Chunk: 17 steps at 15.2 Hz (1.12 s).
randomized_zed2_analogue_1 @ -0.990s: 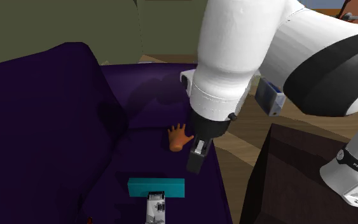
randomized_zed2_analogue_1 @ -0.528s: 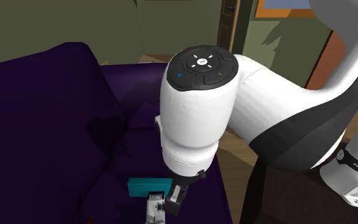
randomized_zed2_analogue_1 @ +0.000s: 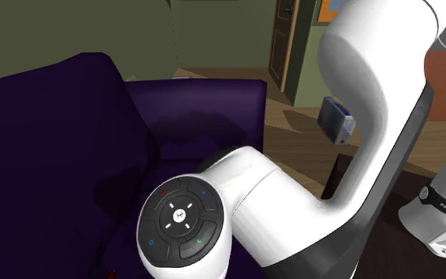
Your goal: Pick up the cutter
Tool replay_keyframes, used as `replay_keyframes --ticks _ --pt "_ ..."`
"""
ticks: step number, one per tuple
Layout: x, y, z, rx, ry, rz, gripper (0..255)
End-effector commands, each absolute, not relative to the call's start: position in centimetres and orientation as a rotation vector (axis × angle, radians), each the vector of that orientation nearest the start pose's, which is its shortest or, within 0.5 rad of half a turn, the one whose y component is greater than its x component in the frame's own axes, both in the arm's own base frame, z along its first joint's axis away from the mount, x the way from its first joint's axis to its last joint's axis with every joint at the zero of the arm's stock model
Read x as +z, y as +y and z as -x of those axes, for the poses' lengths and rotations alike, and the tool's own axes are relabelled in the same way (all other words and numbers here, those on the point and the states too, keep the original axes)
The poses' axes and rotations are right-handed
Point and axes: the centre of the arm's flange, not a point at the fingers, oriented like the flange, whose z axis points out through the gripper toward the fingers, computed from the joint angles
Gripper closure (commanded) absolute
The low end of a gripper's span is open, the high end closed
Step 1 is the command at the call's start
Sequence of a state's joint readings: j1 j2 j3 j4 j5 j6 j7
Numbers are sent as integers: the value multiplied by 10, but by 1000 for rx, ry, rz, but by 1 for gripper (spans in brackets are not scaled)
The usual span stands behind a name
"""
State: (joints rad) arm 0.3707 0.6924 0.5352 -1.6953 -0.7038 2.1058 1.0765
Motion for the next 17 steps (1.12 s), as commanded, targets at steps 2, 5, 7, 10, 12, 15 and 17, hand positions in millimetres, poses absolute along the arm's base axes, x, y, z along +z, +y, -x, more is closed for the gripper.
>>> replay_keyframes --ticks 2,5,7,10,12,15,17 --pt "197 500 -465 -195 -300 3386 0" --pt "181 500 -465 -195 -300 3386 0" --pt "170 500 -465 -195 -300 3386 0" --pt "157 500 -465 -195 -300 3386 0" --pt "156 500 -465 -195 -300 3386 255" --pt "156 500 -465 -195 -300 3386 255" --pt "156 500 -465 -195 -300 3386 255"
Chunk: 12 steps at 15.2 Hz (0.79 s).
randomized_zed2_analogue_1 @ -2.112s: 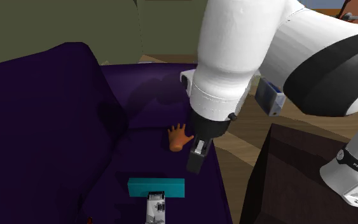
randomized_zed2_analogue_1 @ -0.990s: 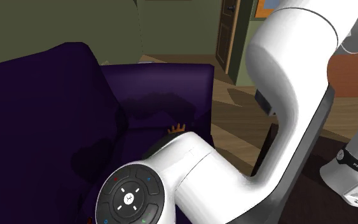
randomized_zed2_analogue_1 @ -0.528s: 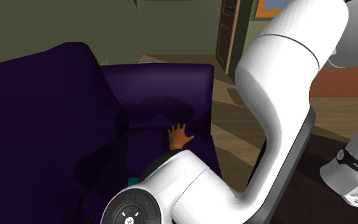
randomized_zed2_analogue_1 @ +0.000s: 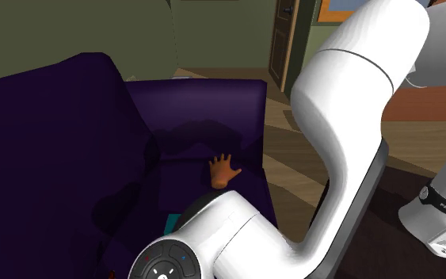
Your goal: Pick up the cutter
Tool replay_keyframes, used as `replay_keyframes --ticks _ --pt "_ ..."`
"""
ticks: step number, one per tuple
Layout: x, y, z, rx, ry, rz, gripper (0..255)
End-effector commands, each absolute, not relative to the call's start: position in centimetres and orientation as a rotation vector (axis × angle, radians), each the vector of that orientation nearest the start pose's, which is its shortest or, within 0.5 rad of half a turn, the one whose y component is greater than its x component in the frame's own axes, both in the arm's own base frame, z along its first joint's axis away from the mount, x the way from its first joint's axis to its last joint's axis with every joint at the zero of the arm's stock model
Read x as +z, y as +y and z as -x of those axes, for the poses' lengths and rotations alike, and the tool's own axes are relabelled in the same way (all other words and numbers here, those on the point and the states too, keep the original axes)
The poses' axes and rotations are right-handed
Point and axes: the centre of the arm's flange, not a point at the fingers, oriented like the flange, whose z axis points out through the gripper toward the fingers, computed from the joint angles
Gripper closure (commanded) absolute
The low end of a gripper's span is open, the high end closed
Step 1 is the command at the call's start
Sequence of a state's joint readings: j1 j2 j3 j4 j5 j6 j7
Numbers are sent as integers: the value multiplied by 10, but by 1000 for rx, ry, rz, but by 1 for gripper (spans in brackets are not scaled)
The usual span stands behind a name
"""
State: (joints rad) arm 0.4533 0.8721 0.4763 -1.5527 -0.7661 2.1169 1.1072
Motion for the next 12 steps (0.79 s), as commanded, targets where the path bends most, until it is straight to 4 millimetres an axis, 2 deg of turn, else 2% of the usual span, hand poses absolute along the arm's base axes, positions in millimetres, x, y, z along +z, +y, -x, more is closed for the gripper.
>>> replay_keyframes --ticks 1,4,12 --pt "156 500 -465 -195 -300 3386 255" --pt "157 500 -465 -195 -300 3386 255" --pt "199 500 -465 -195 -300 3386 255"
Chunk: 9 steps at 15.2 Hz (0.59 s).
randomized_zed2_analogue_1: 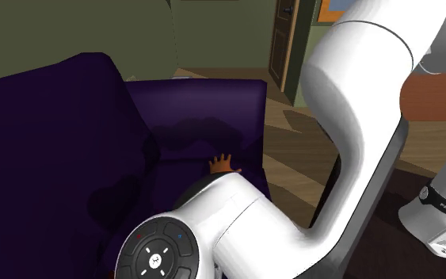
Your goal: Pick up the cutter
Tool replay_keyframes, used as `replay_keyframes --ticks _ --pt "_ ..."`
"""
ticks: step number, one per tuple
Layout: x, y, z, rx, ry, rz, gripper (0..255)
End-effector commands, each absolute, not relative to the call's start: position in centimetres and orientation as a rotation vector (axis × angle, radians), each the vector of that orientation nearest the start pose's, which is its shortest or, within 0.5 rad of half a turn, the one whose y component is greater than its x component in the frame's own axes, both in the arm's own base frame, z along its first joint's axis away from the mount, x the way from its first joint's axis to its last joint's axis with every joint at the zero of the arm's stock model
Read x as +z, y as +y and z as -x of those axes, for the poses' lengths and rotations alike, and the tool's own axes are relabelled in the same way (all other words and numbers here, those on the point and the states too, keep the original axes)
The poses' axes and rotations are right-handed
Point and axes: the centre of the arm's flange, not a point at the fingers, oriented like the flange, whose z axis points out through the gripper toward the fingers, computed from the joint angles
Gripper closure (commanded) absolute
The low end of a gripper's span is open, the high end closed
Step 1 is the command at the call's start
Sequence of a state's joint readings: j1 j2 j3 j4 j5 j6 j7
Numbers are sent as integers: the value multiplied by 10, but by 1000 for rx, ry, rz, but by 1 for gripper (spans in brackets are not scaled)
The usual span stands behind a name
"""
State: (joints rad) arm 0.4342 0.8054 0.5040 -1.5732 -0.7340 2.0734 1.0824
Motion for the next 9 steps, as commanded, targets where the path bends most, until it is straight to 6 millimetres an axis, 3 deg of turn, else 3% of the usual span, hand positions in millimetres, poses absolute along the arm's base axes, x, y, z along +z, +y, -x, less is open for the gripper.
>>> replay_keyframes --ticks 1,7,9 --pt "204 500 -465 -195 -300 3386 255" --pt "236 500 -465 -195 -300 3386 255" --pt "237 500 -465 -195 -300 3386 255"
